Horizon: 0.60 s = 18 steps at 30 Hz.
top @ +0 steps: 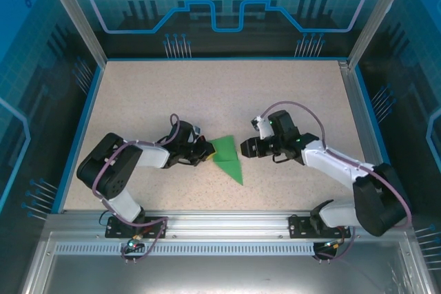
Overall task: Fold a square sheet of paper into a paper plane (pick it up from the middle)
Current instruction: Fold the wing for the fifth time at the center of the table.
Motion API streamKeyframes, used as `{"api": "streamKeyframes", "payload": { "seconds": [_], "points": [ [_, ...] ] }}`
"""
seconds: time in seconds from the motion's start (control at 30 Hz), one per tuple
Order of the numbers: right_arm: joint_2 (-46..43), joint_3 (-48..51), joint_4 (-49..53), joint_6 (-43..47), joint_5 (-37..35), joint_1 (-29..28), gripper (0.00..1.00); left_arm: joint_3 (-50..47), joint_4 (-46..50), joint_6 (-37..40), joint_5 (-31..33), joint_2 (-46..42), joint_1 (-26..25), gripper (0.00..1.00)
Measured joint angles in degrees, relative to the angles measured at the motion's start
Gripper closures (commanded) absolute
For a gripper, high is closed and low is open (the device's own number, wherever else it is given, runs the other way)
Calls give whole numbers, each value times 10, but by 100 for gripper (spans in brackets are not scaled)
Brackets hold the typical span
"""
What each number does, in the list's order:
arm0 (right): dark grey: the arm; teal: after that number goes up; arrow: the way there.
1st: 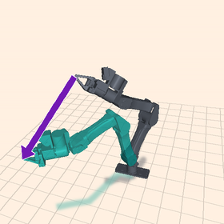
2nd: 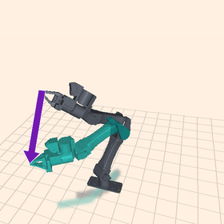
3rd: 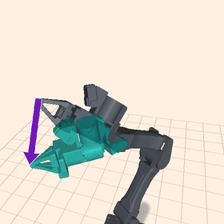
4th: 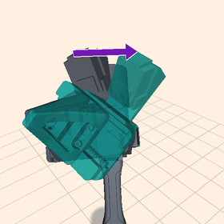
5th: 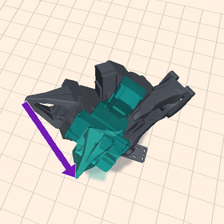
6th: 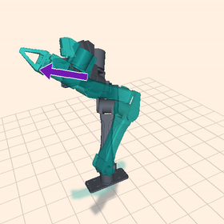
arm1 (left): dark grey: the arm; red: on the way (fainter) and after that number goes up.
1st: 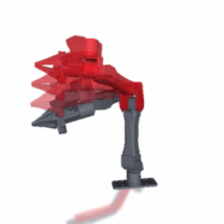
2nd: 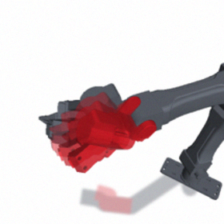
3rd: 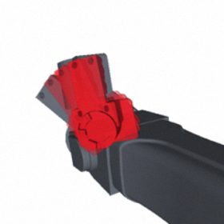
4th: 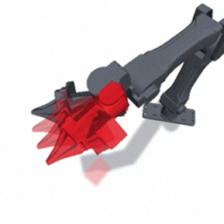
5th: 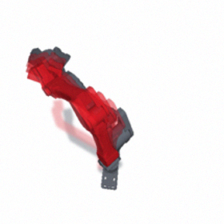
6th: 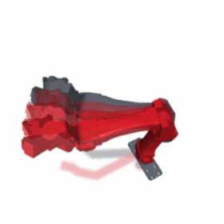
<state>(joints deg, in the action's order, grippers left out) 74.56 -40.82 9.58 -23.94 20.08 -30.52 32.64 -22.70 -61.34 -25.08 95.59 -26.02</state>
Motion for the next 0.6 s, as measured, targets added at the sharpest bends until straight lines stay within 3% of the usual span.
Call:
{"api": "streamKeyframes", "payload": {
  "seconds": [0.17,0.4,0.6],
  "points": [
    [-35,14,-8,30,-85,-56,51,0,6,0,4,-2,0,100],
    [-116,119,-77,95,-198,-129,48,0,7,0,5,-3,0,100],
    [-117,139,-105,167,-267,-196,49,0,14,0,8,-12,-1,100]
  ]
}}
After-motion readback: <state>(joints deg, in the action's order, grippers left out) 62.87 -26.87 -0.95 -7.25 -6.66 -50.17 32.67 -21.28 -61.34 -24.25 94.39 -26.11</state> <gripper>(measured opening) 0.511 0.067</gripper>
